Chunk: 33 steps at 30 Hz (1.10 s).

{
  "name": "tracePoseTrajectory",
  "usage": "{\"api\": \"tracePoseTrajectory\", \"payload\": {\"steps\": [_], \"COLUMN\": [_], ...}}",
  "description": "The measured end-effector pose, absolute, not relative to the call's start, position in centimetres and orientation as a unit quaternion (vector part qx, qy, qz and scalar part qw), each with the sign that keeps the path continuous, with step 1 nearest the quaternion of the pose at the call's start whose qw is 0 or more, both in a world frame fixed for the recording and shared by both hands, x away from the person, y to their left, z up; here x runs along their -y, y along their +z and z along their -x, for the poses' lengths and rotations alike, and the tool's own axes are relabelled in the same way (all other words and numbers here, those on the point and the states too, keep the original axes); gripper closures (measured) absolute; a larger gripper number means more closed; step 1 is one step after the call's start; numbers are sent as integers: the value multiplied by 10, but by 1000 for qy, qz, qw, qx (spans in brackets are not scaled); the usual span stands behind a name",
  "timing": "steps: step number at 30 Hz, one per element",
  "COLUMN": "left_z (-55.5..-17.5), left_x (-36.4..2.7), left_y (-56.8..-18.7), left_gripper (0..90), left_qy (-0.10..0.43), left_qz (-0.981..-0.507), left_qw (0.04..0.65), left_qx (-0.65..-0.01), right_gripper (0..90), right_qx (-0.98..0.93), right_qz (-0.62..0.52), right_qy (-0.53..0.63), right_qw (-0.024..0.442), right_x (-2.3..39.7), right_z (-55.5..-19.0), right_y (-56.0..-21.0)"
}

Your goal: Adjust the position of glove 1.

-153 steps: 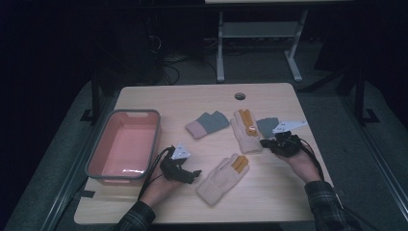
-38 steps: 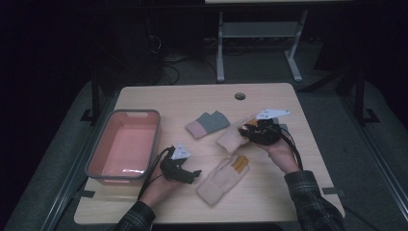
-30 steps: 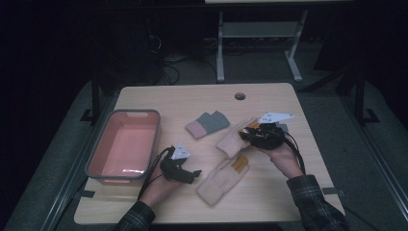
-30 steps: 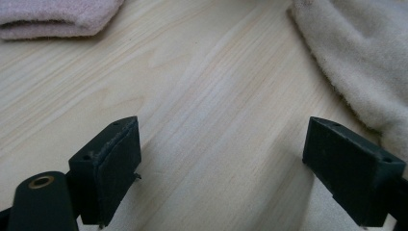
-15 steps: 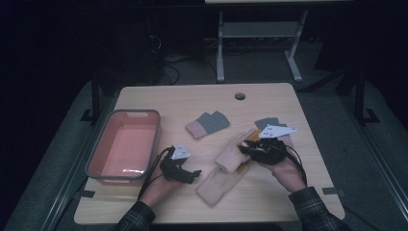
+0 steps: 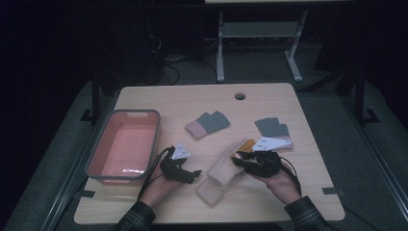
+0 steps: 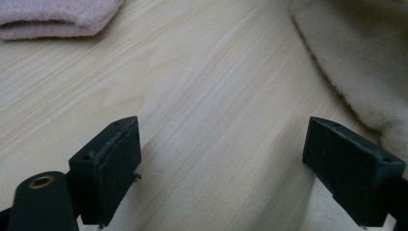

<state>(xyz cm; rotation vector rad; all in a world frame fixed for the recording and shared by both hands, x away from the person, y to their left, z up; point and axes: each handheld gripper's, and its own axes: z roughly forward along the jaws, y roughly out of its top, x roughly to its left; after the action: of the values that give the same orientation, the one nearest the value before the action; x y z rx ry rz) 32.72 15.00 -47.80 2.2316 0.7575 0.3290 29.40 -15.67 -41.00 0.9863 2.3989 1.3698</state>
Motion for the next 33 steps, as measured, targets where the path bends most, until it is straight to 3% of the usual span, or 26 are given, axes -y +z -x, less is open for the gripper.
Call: {"api": "tracePoseTrajectory", "payload": {"steps": [16, 33], "left_z": [-327, -327], "left_x": [-150, -150], "left_y": [-478, -478], "left_gripper": [126, 126], "left_qy": [128, 129], "left_qz": [-872, -872], "left_qw": [370, 370], "left_qx": [-294, -294], "right_gripper": [688, 686], "right_qx": [-821, -823], "right_qz": [-316, -331], "right_qy": [465, 449], "right_qw": [101, 105], "right_x": [133, 119], "right_z": [-267, -266], "right_y": [-414, -424]}}
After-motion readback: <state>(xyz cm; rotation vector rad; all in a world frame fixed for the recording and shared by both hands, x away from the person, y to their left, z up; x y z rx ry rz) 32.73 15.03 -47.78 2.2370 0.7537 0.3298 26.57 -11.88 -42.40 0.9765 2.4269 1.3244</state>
